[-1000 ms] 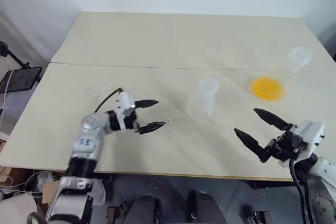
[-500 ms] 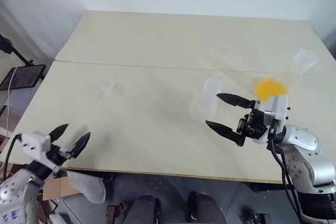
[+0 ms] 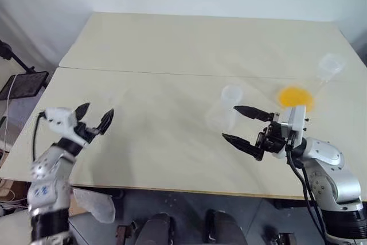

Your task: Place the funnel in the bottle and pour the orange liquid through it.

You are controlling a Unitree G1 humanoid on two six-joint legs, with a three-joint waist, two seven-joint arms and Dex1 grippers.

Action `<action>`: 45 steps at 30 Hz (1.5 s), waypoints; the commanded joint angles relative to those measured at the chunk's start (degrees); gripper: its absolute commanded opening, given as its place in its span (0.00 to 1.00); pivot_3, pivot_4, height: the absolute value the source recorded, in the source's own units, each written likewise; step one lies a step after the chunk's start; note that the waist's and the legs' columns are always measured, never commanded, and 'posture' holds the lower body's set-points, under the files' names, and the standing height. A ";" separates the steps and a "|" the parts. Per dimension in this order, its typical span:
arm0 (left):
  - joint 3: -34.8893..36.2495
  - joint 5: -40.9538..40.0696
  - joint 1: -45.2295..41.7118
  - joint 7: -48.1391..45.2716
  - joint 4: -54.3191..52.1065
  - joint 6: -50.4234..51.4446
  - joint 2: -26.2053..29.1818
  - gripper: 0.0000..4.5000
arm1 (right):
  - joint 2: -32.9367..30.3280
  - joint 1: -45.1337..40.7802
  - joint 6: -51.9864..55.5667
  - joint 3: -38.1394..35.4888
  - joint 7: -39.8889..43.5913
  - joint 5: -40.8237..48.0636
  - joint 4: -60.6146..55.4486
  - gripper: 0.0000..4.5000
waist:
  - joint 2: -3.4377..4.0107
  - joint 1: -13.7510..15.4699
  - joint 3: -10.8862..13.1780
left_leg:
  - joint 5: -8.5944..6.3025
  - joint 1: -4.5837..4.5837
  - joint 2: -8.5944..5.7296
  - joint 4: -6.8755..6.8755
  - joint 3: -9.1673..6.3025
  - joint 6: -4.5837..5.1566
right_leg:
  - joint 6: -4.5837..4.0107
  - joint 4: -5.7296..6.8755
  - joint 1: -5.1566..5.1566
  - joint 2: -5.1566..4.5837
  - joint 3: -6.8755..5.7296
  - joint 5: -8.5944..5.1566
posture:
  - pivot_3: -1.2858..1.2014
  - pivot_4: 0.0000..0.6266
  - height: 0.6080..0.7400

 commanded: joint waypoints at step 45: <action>-29.95 10.89 -53.02 -40.75 16.39 -17.46 1.37 0.00 | 3.61 21.14 -7.59 -15.81 -12.51 -1.50 -9.88 1.00 | -0.06 0.77 0.01 | 0.05 -0.07 -0.09 0.03 0.20 0.10 | 0.19 -0.18 0.06 0.09 0.01 0.09 | 0.52 0.24 1.00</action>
